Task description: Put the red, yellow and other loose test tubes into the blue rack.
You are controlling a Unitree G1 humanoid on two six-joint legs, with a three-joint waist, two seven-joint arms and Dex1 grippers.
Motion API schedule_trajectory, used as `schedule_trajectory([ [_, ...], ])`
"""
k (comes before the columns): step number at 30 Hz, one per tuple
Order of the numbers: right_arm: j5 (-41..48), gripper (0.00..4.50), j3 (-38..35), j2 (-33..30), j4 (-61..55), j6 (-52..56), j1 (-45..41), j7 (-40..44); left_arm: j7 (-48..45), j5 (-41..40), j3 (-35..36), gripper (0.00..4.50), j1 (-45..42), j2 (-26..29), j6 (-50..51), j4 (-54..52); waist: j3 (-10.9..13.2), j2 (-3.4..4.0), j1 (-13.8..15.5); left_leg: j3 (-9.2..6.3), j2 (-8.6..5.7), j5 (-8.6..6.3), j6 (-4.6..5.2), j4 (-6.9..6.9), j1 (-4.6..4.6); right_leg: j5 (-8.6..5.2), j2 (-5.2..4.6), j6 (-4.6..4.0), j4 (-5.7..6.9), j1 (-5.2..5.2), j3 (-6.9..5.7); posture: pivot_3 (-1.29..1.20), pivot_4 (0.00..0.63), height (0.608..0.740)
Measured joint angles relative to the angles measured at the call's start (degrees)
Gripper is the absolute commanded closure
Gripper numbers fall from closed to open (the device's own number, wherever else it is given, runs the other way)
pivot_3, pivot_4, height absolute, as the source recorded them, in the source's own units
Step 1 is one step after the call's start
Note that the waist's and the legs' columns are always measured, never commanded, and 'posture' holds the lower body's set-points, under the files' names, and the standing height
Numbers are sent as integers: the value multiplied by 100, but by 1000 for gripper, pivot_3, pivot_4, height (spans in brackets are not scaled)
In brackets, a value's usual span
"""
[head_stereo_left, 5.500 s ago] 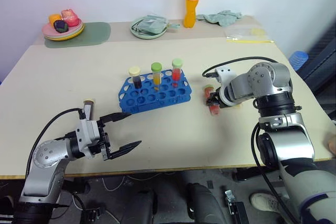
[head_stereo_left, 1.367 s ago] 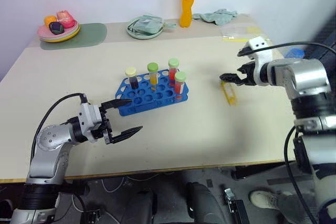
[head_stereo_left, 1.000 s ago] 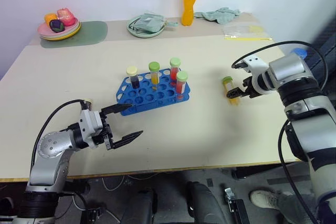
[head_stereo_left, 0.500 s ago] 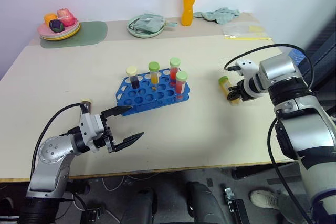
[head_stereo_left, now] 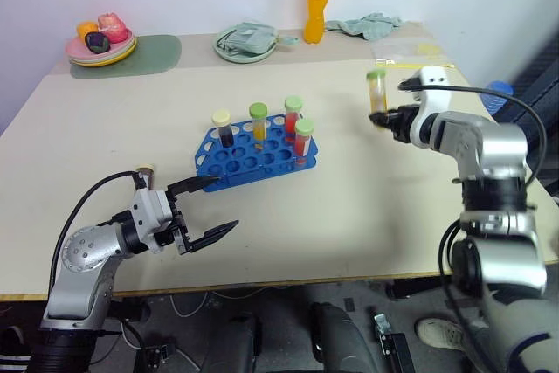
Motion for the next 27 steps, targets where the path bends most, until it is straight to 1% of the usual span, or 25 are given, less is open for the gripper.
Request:
schedule_trajectory([
  [3, 19, 3670, -137, 687, -978, -826, 767, -515, -16, -10, 15, 0, -19, 65, 1, 19, 1, 1, -18, 4, -1, 4, -6, 7, 3, 0, -1, 0, 18, -4, 5, 0, 150, 740],
  [5, 145, 3670, -124, 1419, -1657, -1357, 1052, -867, -38, -16, 26, 0, -77, 110, 7, 70, 1, 3, -63, 4, -1, 7, -13, 5, 13, 0, 1, -1, 30, -4, 8, 0, 150, 740],
  [6, 165, 3670, -19, 1627, -1901, -1633, 1156, -920, -46, -21, 25, 0, -146, 112, 9, 93, 1, 3, -70, 2, 1, 9, -15, 4, 17, -1, 4, -2, 34, -4, 8, 0, 150, 740],
  [8, -80, 3670, 714, 1773, -2382, -2544, 1559, -789, -81, -62, 37, 0, -315, 135, 7, 201, -2, 4, -70, 3, 1, 9, -16, 0, 31, -1, 7, -3, 34, 5, 7, 0, 150, 740],
  [10, -285, 3670, 1329, 1974, -2493, -3265, 1970, -617, -145, -81, 49, 0, -422, 196, 8, 365, -3, 2, -74, 5, 1, 9, -15, -6, 57, -2, 8, -4, 29, 29, 7, 0, 150, 740],
  [11, -318, 3670, 1514, 2116, -2446, -3461, 2099, -596, -164, -90, 50, 0, -458, 202, 7, 418, -3, 3, -73, 6, 0, 9, -15, -7, 62, -2, 7, -4, 29, 34, 8, 0, 150, 740],
  [12, -394, 3670, 1692, 2215, -2302, -3753, 2187, -557, -187, -96, 49, 0, -485, 204, 6, 472, -3, 3, -72, 6, 0, 9, -15, -6, 64, -2, 7, -4, 28, 37, 8, 0, 150, 740],
  [14, -643, 3670, 2105, 2135, -1890, -4495, 2265, -301, -245, -96, 49, 0, -533, 211, 4, 607, -3, 3, -72, 6, 0, 9, -15, -5, 69, -2, 7, -4, 28, 41, 7, 0, 150, 740],
  [16, -764, 3670, 2332, 2185, -1432, -5042, 2257, -152, -288, -96, 53, 0, -598, 247, 4, 729, -3, 2, -67, 4, 1, 9, -16, -6, 70, -2, 10, -4, 29, 42, 6, 0, 150, 740],
  [19, -897, 3670, 2549, 2314, -396, -5767, 2091, -8, -330, -95, 73, 0, -635, 336, 4, 784, -3, 2, -82, 6, 1, 9, -16, -7, 72, -2, 10, -4, 29, 41, 7, 0, 150, 740],
  [22, -946, 3670, 2637, 2465, 441, -6172, 1823, 67, -332, -98, 107, 0, -574, 427, 63, 791, -2, 2, -85, 5, 3, 9, -16, -10, 71, -3, 12, -6, 30, 37, 8, 0, 150, 740],
  [25, -1034, 3670, 2709, 2527, 1030, -6496, 1569, 109, -311, -100, 168, 0, -485, 459, 117, 788, -3, 1, -80, 5, 3, 9, -16, -9, 71, -3, 11, -6, 29, 38, 8, 0, 150, 740],
  [27, -1077, 3670, 2725, 2570, 1341, -6585, 1564, 94, -299, -99, 230, 0, -435, 463, 117, 782, -3, 1, -76, 3, 3, 9, -16, -9, 71, -3, 11, -6, 29, 38, 8, 0, 150, 740],
])
